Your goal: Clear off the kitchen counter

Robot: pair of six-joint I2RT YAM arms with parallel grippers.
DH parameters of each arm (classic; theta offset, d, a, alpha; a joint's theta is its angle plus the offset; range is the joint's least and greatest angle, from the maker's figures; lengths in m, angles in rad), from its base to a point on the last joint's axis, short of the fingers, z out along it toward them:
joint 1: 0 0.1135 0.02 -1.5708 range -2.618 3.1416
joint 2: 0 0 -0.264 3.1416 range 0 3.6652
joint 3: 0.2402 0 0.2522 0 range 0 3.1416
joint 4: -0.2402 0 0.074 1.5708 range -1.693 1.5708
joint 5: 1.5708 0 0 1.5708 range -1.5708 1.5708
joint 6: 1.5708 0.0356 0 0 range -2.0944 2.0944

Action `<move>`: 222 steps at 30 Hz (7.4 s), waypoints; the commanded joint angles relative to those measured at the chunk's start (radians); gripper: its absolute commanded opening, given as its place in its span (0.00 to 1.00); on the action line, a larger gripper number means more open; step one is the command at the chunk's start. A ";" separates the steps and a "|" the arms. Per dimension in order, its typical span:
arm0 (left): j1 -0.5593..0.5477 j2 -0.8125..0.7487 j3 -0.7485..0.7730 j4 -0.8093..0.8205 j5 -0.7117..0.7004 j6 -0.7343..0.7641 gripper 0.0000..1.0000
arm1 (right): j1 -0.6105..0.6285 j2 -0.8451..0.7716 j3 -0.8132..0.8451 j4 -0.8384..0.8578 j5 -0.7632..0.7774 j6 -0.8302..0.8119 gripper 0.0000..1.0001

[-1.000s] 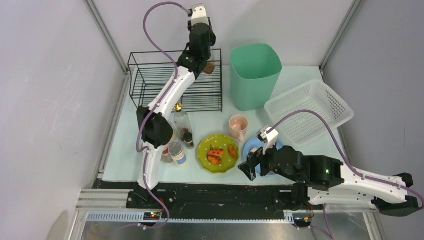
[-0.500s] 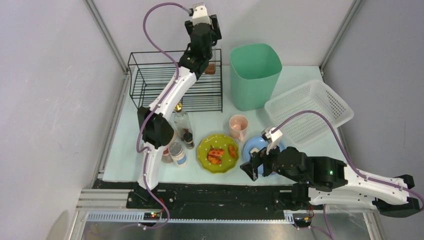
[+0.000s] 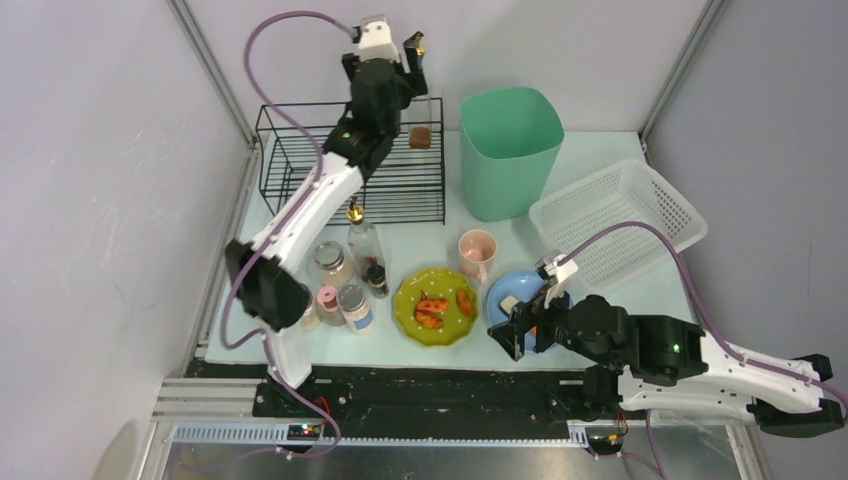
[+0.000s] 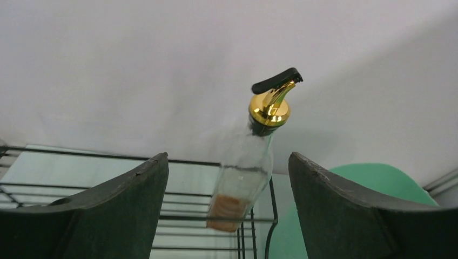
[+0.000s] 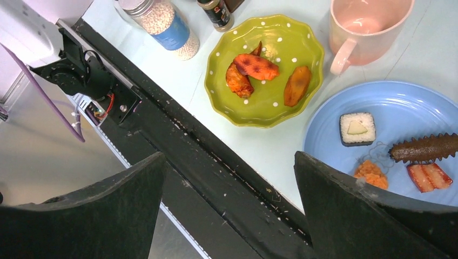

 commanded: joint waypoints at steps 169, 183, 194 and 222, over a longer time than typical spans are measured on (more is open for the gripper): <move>0.002 -0.124 0.284 -0.159 -0.117 0.158 0.00 | 0.073 0.029 0.125 0.000 0.073 -0.079 0.90; 0.093 0.087 0.497 -0.103 -0.043 0.104 0.00 | 0.017 0.100 0.140 0.021 0.060 -0.140 0.92; 0.127 0.152 0.498 0.024 -0.041 0.093 0.00 | -0.060 0.129 0.139 0.013 -0.010 -0.121 0.92; 0.190 0.236 0.552 0.125 -0.031 0.153 0.00 | -0.146 0.200 0.126 0.055 -0.099 -0.123 0.92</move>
